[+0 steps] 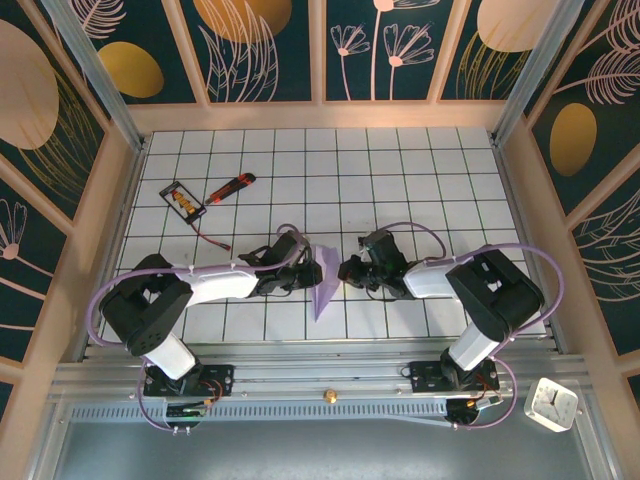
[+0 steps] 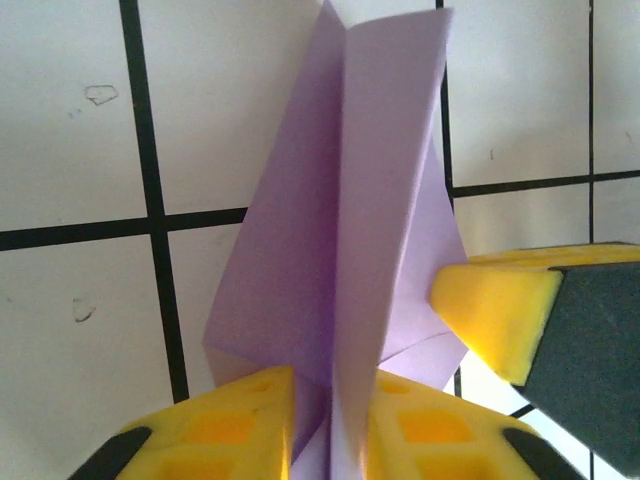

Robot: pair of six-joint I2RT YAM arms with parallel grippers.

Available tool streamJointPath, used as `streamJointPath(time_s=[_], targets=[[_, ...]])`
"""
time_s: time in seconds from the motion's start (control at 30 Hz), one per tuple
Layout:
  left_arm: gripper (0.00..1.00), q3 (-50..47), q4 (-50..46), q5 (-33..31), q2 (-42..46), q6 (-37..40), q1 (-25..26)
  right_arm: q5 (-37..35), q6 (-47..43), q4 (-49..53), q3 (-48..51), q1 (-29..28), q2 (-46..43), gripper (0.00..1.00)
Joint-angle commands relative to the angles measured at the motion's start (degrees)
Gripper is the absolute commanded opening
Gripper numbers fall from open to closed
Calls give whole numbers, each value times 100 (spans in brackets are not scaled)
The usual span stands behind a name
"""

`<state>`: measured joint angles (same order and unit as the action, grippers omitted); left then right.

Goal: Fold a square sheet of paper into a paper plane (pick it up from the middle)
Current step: Turn over a paper plane at the center of the table.

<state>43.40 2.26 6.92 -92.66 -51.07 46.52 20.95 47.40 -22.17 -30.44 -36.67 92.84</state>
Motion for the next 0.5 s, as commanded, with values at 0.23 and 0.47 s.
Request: streamJointPath(time_s=[0.23, 0.47], targets=[[43, -834, 796, 320, 1313, -550, -399, 133, -170, -180, 147, 142, 120, 0], [47, -641, 1409, 1356, 743, -614, -469, 146, -194, -180, 126, 168, 142, 0]])
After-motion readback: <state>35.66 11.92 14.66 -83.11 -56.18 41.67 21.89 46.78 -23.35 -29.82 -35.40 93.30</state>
